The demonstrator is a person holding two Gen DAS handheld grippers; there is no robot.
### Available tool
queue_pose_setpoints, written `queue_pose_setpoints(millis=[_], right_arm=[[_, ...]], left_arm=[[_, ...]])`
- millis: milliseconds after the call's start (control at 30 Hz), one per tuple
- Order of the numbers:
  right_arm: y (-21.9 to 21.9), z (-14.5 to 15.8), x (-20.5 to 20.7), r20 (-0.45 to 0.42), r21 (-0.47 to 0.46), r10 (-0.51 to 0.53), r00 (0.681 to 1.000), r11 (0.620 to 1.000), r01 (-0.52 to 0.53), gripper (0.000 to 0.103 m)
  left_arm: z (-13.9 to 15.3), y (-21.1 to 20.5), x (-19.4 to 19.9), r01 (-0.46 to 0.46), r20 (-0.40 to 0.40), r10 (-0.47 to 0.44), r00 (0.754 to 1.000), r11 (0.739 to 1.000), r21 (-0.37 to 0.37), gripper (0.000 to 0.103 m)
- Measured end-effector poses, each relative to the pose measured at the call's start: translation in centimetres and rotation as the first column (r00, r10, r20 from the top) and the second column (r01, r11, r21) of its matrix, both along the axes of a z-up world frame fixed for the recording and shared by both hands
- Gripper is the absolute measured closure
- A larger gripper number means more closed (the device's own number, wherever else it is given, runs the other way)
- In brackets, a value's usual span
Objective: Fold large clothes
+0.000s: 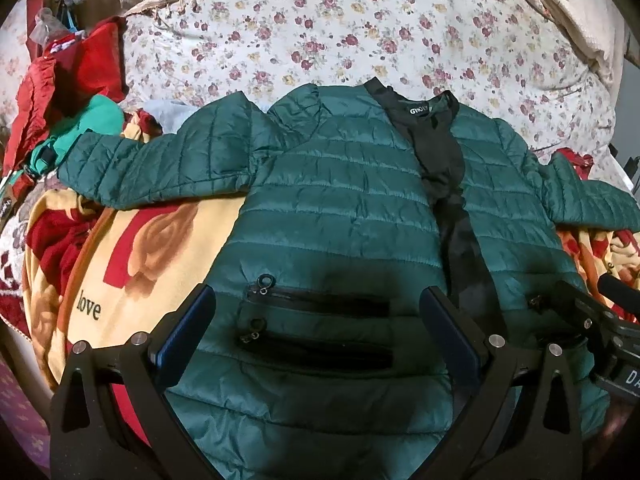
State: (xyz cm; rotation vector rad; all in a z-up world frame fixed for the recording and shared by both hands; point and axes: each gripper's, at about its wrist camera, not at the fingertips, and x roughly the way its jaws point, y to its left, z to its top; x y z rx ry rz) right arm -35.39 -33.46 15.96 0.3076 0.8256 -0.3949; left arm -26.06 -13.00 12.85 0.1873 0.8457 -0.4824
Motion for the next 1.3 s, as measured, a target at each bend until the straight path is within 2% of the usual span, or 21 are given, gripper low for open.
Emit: queue_pose_setpoints(millis=[267, 600, 833, 1100, 1300], right_arm=[[-0.3, -0.6, 0.5, -0.037, 0.053, 0.009, 0.999, 0.999, -0.007, 0.000], [0.0, -1.4, 1.2, 0.014, 0.066, 0.020, 1.000, 0.998, -0.021, 0.000], [0.5, -0.9, 1.1, 0.022, 0.036, 0.041, 0.999, 0.998, -0.042, 0.000], [0.8, -1.2, 1.0, 0.070, 0.106, 0.063, 0.996, 0.992, -0.070, 0.000], [0.8, -1.3, 0.8, 0.039, 0.107, 0.078, 0.996, 0.991, -0.081, 0.000]], left_arm=[[-0.8, -0.1, 0.5, -0.001, -0.022, 0.001, 1.000, 1.000, 0.007, 0.001], [-1.5, 0.0, 0.7, -0.004, -0.034, 0.005, 0.999, 1.000, 0.017, 0.001], [-1.6, 0.2, 0.8, -0.013, -0.034, 0.013, 0.999, 1.000, 0.013, 0.001], [-1.5, 0.3, 0.9, -0.015, -0.032, 0.015, 0.999, 1.000, 0.011, 0.001], [-1.5, 0.5, 0.8, -0.019, -0.016, 0.019, 1.000, 1.000, 0.008, 0.001]])
